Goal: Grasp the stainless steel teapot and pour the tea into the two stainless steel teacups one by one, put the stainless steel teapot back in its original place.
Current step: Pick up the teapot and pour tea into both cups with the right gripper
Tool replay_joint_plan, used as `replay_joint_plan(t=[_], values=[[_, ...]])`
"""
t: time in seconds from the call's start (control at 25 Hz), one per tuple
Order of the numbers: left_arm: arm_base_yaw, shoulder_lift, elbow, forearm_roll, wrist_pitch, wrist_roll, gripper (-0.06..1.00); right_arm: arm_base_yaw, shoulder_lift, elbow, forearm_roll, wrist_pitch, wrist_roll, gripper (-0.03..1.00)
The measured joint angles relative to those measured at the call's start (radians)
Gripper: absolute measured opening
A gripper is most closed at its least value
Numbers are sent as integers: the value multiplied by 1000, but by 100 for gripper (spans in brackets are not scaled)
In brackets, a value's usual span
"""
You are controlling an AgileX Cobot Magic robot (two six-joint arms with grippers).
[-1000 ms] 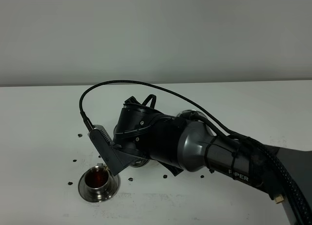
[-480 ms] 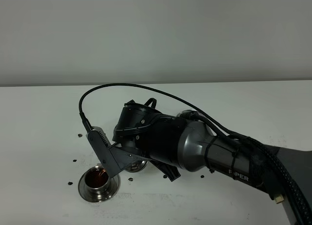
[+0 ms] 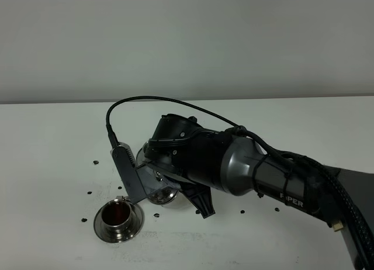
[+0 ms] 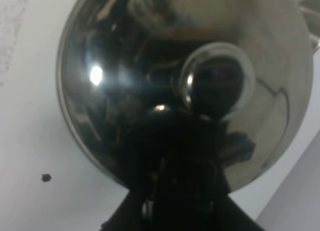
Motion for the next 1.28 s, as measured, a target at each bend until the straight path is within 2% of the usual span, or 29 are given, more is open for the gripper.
replay_joint_plan(t=[0.36, 0.48, 0.6, 0.72, 0.96, 1.28], values=[[0, 0, 0, 0, 0, 0, 24, -34, -50, 0, 164, -6, 12, 19], [0, 0, 0, 0, 0, 0, 24, -35, -101, 0, 214, -5, 59, 19], [0, 0, 0, 0, 0, 0, 24, -37, -152, 11, 257, -6, 165, 19], [0, 0, 0, 0, 0, 0, 24, -50, -206, 67, 307, -29, 326, 19], [0, 0, 0, 1, 0, 0, 24, -87, -297, 272, 408, -138, 557, 19], [0, 0, 0, 1, 0, 0, 24, -93, -299, 405, 467, -237, 700, 19]])
